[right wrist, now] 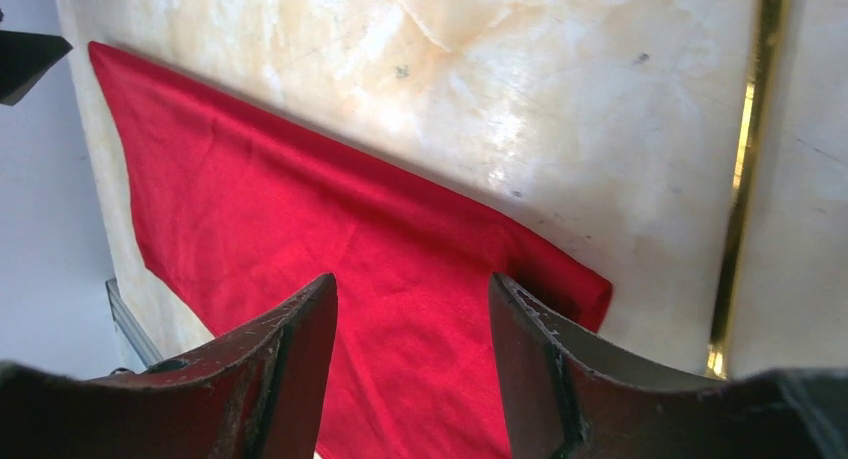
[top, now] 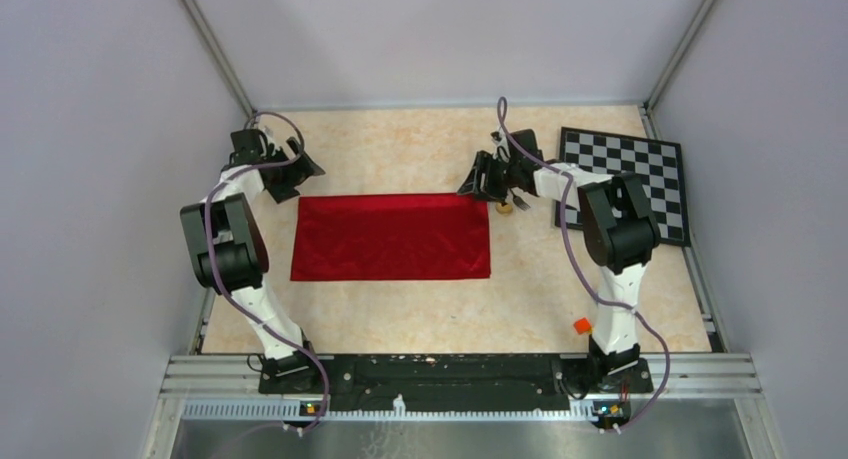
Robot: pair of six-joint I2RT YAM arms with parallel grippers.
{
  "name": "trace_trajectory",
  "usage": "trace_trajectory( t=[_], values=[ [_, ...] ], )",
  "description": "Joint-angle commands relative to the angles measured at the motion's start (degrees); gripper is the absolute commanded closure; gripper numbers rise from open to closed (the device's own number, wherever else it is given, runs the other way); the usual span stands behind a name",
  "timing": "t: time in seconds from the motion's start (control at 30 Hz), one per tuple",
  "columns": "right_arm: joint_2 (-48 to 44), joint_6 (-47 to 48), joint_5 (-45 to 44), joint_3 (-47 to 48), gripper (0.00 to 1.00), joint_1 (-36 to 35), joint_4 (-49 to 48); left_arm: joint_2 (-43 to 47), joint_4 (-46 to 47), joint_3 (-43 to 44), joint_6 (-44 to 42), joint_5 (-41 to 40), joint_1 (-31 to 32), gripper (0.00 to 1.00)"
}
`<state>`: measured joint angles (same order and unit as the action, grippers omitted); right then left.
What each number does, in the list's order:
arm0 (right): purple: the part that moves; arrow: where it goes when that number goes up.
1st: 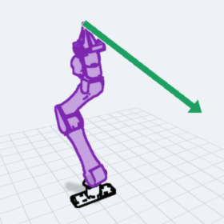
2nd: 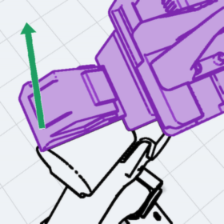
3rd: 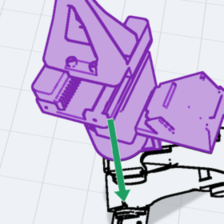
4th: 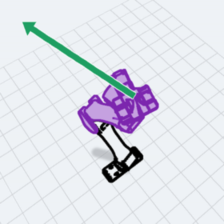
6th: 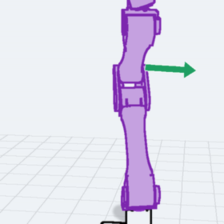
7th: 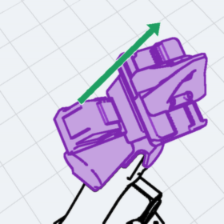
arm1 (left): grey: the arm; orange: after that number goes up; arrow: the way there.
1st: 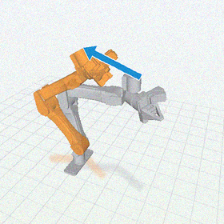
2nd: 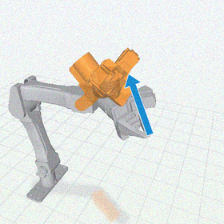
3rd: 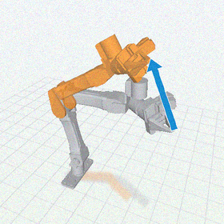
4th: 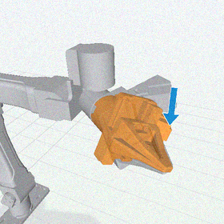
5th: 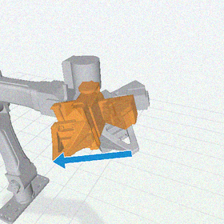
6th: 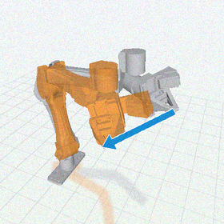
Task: Fold the napkin into a case and place the utensils inside
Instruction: Smooth out the rectangle-folded napkin at the center of the board.
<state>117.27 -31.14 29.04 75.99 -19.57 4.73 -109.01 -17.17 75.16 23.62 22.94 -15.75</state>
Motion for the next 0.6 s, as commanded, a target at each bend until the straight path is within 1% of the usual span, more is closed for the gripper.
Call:
trace_trajectory(
  t=[0.0,0.07,0.13,0.27,0.33,0.43,0.53,0.57],
  values=[
    [-1.3,-0.6,1.6,2.6,0.43,-0.7,-1.2,4.1,3.2,-0.3,0.6,3.6,0.0,0.01],
    [-0.5,-0.6,0.8,1.3,0.43,-0.6,-2.1,2.8,3.6,-0.9,1.1,4.5,-0.1,0.01],
    [0.6,-0.2,0.1,0.5,0.44,-0.3,-2.2,0.8,2.7,-1.0,1.3,3.5,0.0,0.01],
    [1.3,1.2,-2.6,-1.3,0.44,0.4,-1.8,-3.1,-1.4,-0.1,1.3,-2.1,-0.1,0.01],
    [0.9,3.0,-4.1,-0.7,0.44,0.4,0.4,-2.9,-2.2,0.1,1.2,-4.7,-0.1,0.01],
    [-1.4,5.3,-5.2,2.0,0.44,-0.6,5.4,1.5,-2.7,-0.2,-0.6,-10.2,0.9,0.01],
    [-7.2,7.6,-8.2,4.8,0.43,-3.3,11.3,8.0,-4.5,-0.2,-2.5,-13.8,2.8,0.01],
    [-9.3,8.0,-9.6,5.3,0.39,-4.3,13.7,10.3,-4.9,-0.2,-2.8,-14.7,3.8,0.01]
  ],
)
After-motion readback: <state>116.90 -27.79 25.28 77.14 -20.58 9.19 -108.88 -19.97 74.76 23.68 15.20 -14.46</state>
